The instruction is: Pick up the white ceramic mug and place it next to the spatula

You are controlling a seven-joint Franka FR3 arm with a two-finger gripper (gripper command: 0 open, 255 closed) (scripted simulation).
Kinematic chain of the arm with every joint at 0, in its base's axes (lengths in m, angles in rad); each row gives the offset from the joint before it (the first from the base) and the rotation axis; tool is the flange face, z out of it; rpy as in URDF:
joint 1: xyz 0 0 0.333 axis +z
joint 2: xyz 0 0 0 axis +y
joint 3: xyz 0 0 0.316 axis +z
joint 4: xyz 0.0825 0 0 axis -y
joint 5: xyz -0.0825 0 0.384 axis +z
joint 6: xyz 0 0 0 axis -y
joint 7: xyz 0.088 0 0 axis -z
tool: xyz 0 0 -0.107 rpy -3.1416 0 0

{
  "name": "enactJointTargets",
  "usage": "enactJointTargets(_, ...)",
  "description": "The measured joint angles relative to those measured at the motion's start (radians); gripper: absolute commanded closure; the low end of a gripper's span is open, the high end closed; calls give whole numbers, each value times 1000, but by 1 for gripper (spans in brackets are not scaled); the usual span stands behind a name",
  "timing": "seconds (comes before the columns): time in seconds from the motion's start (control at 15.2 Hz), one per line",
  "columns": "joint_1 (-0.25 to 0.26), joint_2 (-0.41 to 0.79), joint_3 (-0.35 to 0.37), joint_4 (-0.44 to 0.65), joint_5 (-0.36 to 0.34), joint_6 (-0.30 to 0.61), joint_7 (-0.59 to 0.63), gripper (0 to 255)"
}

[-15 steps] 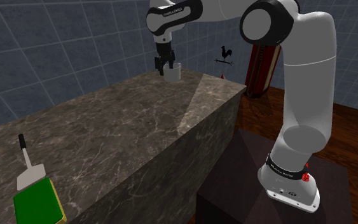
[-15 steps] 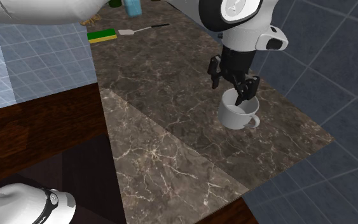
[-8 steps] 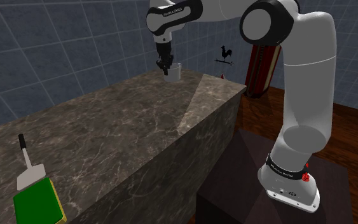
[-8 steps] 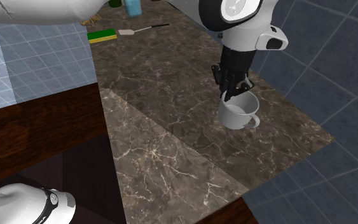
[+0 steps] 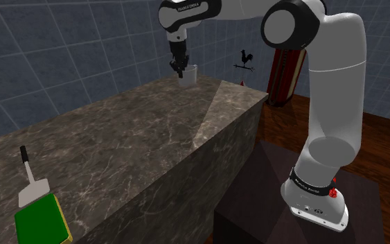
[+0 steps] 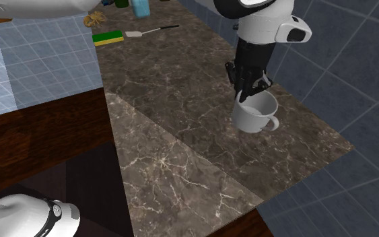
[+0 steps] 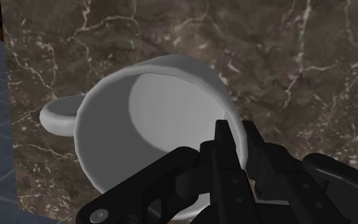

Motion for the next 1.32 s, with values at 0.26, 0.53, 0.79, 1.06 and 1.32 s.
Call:
enactJointTargets(0.26,-1,7,0,62,1,-54,-2,255)
enactJointTargets(0.53,-2,17,0,130,2,-113,-2,255)
enactJointTargets(0.79,-5,33,-1,209,4,-176,-6,255)
enactJointTargets(1.06,-9,64,-1,312,7,-248,-9,255)
enactJointTargets(1.32,-13,105,-1,432,10,-327,-12,255)
